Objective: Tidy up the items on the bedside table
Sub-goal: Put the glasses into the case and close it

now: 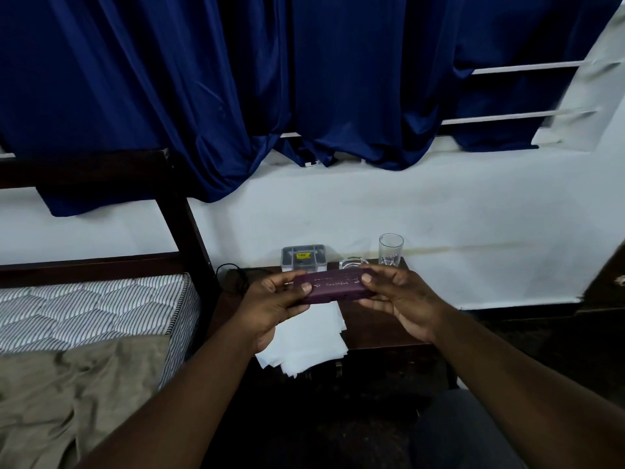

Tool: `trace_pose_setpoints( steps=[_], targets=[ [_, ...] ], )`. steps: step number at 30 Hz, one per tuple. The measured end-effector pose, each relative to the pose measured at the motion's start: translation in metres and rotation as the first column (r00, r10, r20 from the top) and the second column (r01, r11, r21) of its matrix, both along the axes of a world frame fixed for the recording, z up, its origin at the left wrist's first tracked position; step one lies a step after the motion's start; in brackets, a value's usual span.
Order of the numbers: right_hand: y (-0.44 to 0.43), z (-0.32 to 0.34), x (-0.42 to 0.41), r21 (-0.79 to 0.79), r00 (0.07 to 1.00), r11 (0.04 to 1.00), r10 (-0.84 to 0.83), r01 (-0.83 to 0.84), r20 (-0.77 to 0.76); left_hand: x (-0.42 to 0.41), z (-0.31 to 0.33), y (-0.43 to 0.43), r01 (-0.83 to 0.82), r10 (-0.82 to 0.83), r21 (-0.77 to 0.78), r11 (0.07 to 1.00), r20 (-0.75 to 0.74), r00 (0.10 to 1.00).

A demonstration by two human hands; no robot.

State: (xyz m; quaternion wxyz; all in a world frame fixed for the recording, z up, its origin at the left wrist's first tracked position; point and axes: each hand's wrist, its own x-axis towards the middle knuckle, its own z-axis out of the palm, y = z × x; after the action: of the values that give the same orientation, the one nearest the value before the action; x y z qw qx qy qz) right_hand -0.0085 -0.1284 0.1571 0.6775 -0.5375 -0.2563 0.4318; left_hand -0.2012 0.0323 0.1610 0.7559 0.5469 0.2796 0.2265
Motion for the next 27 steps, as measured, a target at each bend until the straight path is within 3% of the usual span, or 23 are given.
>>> trace_pose_setpoints(
  steps=[12, 27],
  targets=[
    [0.034, -0.016, -0.002, -0.057, 0.999, 0.997, 0.05, -0.049, 0.009, -0.014, -0.022, 0.018, -0.061, 0.062, -0.02, 0.998, 0.009, 0.998],
    [0.159, -0.059, -0.044, -0.139, 0.987, 0.98, 0.152, -0.144, 0.048, -0.081, -0.076, 0.059, -0.361, 0.361, -0.132, 0.923, -0.029, 0.932]
  ],
)
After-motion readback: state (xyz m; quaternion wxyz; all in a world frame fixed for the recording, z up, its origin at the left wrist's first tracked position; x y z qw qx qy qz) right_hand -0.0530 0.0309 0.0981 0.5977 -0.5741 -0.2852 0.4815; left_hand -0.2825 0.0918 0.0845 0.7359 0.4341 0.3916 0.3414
